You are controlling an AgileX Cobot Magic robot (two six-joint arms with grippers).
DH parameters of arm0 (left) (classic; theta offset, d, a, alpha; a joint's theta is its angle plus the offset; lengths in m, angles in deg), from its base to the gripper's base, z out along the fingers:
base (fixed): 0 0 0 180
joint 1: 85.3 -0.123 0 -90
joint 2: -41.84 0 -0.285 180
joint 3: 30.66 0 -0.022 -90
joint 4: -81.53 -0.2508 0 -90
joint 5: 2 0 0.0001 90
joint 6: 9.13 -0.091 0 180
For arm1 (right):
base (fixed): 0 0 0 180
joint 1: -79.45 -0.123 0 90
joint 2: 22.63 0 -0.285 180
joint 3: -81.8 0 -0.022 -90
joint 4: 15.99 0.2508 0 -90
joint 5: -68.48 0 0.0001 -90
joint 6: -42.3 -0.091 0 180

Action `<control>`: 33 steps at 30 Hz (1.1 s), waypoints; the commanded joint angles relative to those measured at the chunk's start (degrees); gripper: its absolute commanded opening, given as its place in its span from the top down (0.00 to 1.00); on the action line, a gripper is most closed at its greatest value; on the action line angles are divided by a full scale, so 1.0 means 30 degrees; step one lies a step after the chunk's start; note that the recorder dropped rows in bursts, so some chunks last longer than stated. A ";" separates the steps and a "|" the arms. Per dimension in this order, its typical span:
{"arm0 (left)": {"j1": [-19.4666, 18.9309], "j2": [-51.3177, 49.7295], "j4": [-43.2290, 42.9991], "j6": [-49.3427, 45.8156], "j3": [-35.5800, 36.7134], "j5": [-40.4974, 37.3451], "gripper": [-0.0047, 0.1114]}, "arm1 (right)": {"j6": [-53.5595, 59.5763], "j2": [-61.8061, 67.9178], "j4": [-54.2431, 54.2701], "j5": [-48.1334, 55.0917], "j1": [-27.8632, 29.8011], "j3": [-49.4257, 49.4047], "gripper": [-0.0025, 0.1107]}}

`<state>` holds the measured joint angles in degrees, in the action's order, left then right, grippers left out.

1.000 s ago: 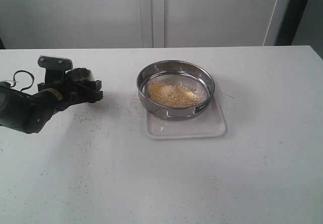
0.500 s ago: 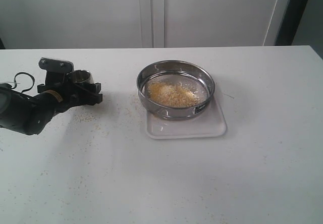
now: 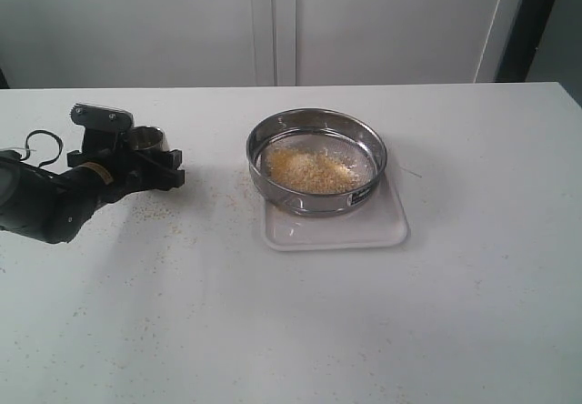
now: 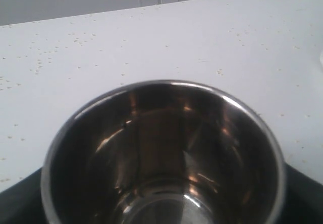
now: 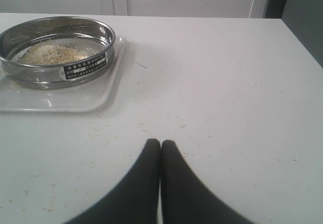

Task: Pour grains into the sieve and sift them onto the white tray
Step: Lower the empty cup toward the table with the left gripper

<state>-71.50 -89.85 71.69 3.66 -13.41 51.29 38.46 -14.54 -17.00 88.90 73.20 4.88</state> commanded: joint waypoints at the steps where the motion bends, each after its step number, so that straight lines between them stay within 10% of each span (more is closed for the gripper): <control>1: -0.0056 0.0109 0.0128 -0.0116 0.0083 0.0384 0.84 | 0.0035 -0.0102 0.0018 -0.0294 0.0208 -0.0099 0.98; 14: -0.0056 0.0109 0.0887 -0.0240 0.0083 -0.0110 0.14 | 0.0035 -0.0102 0.0018 -0.0294 0.0208 -0.0099 0.98; 33: -0.0056 0.0657 0.0981 -0.0850 0.0083 -0.0367 0.05 | 0.0035 -0.0102 0.0018 -0.0294 0.0208 -0.0099 0.98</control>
<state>-71.50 -89.37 74.37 1.29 -13.41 50.39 38.46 -14.54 -17.00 88.90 73.20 4.88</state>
